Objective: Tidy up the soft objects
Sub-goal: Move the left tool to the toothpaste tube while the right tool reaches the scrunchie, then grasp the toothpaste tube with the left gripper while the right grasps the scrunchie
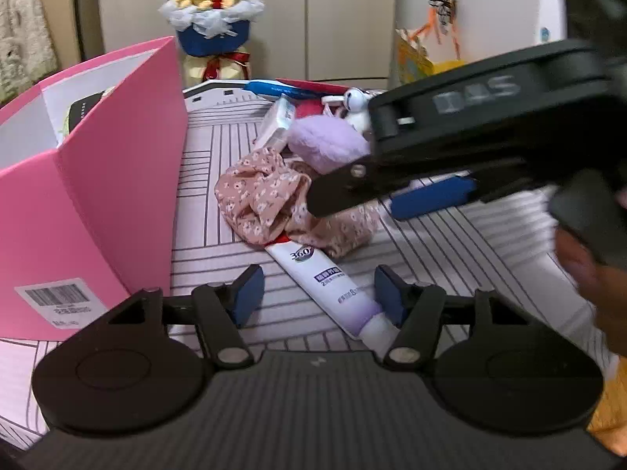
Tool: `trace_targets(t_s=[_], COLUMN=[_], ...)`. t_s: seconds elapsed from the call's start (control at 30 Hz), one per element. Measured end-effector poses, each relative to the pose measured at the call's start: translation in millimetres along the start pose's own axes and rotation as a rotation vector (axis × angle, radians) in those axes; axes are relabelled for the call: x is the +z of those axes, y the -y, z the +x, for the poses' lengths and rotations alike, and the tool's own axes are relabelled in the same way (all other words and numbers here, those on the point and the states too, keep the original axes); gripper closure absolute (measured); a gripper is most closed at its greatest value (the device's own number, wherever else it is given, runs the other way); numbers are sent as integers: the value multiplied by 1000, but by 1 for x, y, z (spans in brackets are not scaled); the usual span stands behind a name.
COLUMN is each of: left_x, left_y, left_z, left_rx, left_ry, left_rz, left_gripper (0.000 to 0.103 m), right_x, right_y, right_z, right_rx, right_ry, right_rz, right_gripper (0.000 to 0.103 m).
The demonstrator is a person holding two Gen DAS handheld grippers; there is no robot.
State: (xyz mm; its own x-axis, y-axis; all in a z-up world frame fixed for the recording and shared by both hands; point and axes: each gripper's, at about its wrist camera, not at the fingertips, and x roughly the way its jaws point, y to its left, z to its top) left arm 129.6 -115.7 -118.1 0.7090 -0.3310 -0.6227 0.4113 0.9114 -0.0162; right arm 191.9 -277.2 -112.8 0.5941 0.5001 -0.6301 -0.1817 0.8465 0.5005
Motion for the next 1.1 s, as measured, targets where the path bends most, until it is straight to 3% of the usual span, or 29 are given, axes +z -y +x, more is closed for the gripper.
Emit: trace_targets(t_s=[0.13,0.17,0.3,0.43,0.5,0.63,0.67,0.73,0.8,0.87,1.1], left_x=[0,0,-1,3,3,0,-1,-4,-6,-7,-9], left_y=[-8,-9,-12,-10,-7,1,0,-1,-5,-5,-11], left_z=[-6,-6,-3,4,6,5,4,2,0,-2,-12], left_rx=[-20,-15,-18,13,18,53,63,88,88,100,118], left_ry=[-17,-16,-23,-19,-18,-10,-2,15,23,25,17], left_rz=[21,27,5,-22,-17,-2,-12,-18,-22,-1,10], left_gripper=[68,70,70,66,57,57,68,78,80,80,81], right_x=[-3,-4,-11,-20,-21,-24,-25,-30,-34,-39,-60], right_y=[-3,-5,-16,-15,-12,-15,-17,-21,-23,-26,-42], right_z=[12,14,19,19,19,19,19,20,18,15,-6], right_rx=[-13,-17,-88,-97,-93,-108,-125,-173,-189,-203,-204], right_ry=[19,30,97,181,195,199,200,196,194,186,220], right_rz=[14,8,-35,-27,-20,-65,-87,-165,-215,-256,-347], right_gripper=[22,21,19,18,18,21,29,45,69,85,90])
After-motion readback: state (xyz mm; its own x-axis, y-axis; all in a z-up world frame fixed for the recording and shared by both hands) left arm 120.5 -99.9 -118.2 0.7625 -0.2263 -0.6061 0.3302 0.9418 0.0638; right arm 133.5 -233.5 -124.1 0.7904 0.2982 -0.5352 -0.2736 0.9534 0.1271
